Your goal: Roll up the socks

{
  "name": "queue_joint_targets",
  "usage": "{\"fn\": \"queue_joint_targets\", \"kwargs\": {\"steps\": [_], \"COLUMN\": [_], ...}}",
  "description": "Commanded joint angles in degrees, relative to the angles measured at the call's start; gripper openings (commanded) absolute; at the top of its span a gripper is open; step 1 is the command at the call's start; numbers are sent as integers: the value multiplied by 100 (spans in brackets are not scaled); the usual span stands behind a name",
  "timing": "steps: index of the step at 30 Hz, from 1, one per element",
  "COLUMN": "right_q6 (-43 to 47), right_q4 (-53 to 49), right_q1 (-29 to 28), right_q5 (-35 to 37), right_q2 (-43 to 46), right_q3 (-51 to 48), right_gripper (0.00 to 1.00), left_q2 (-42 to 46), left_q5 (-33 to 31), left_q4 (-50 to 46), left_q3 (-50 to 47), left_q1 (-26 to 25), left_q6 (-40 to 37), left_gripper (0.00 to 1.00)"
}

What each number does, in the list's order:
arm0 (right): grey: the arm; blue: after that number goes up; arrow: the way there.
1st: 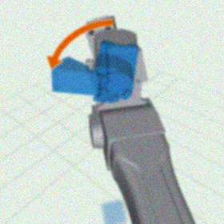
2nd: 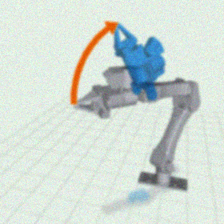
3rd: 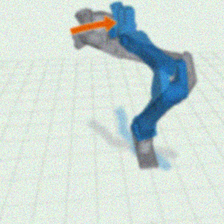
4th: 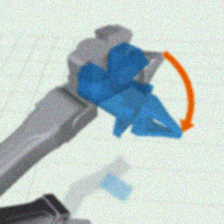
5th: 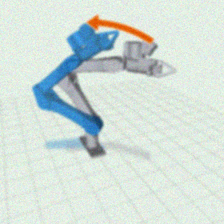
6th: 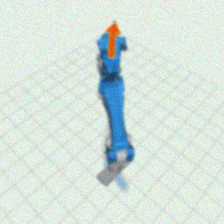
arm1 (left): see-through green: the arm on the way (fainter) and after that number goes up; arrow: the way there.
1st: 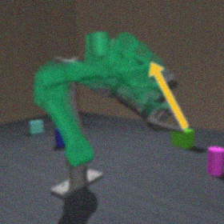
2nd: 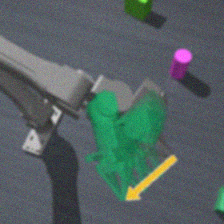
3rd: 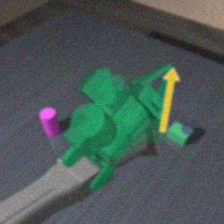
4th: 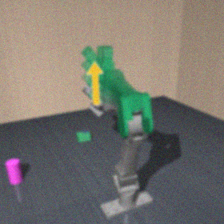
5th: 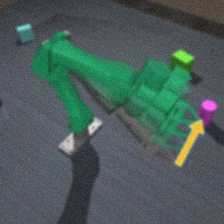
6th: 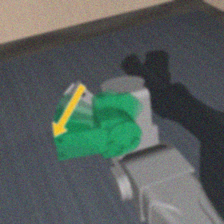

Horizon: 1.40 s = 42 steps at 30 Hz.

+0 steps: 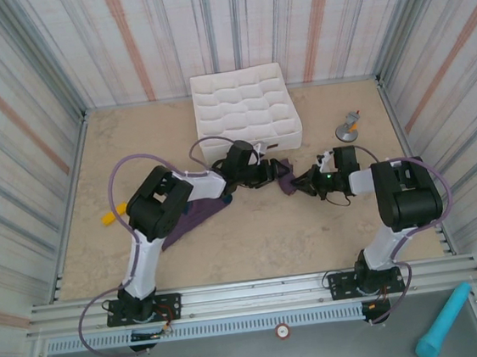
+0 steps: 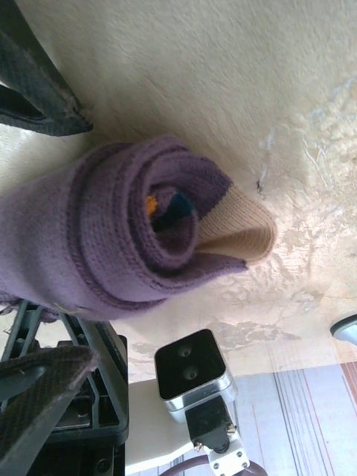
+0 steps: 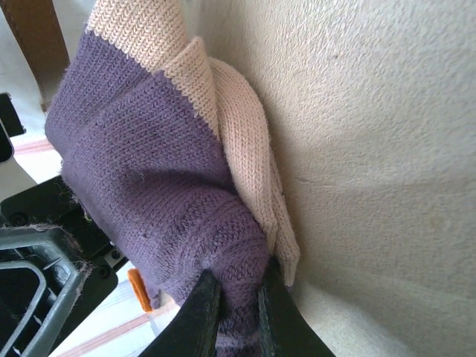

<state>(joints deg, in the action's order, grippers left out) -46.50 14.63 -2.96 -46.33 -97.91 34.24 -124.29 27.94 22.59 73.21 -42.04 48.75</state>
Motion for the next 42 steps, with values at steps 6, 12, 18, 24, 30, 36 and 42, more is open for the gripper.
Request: {"fn": "queue_joint_targets", "kwargs": {"steps": [6, 12, 18, 24, 30, 36, 42], "right_q6": [-138, -54, 22, 71, 199, 459, 689], "right_q4": [-1485, -1517, -1561, -1464, -1609, -2557, -3574], "right_q1": [45, 42, 53, 62, 59, 66, 72], "right_q5": [1241, 1177, 1105, 1025, 948, 1141, 1516], "right_q2": [-481, -536, -521, -448, 191, 1299, 2181], "right_q3": [-203, -154, -153, -215, -279, 27, 573], "right_gripper": [4, 4, 4, 8, 22, 39, 45], "left_q2": [-449, -757, -981, -959, -701, -215, 352], "left_q5": [130, 202, 215, 151, 128, 263, 420], "left_q4": [-161, -18, 62, 125, 240, 352, 76], "left_q3": [145, 270, 408, 312, 48, -232, -350], "left_q1": [-100, -128, -134, -138, -138, -133, -116], "left_q6": [-308, -236, -118, -103, -96, -344, -846], "left_gripper": [68, 65, 53, 24, 4, 0, 0]}}
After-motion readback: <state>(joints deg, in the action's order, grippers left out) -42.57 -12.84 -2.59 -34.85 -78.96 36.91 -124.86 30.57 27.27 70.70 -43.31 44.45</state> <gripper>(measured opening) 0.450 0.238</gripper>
